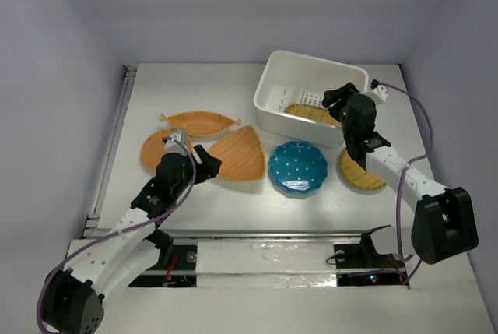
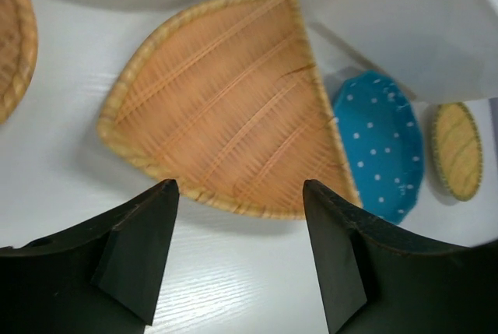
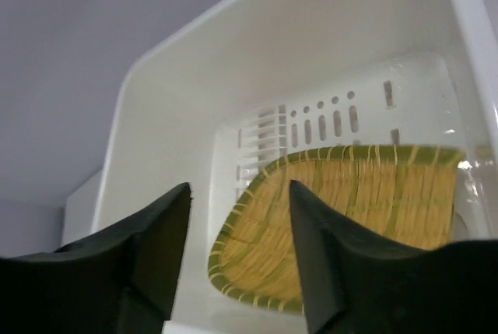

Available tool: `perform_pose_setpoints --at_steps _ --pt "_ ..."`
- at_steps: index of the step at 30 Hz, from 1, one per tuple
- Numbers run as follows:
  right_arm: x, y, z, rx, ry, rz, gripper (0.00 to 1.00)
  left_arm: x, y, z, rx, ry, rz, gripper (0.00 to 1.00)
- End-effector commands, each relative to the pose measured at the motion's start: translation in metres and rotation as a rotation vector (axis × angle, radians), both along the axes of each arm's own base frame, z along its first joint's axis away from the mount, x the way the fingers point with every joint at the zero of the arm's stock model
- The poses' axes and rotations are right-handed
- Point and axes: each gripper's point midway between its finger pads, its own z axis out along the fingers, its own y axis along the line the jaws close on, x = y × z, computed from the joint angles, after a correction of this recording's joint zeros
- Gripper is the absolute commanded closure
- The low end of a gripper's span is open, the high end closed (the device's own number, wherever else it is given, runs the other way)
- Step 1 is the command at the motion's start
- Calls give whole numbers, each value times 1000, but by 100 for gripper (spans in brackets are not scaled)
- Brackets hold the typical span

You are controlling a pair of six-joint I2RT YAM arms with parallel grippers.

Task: Place the plates into the plastic bin on the countertop

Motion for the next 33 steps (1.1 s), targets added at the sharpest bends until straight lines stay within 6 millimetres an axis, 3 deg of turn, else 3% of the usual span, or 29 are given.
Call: perform_pose_setpoints --at_steps 1,4,9,13,24,28,33 --pt "-6 -6 53 -10 -122 1 38 8 12 -16 11 2 123 37" --pt "-21 -9 77 -23 -172 15 26 5 17 -29 27 18 159 33" --pt "-49 -5 102 -15 -239 81 24 5 19 -48 12 48 191 33" --pt "-64 4 109 -7 -267 152 24 8 16 -60 -11 71 207 34" --pt "-96 19 111 -42 -291 293 25 27 6 -72 -61 82 245 41" --pt "-96 20 104 -56 -283 305 25 30 5 -78 -77 92 260 53" --pt "-96 22 101 -57 -283 314 25 30 8 -79 -90 88 283 61"
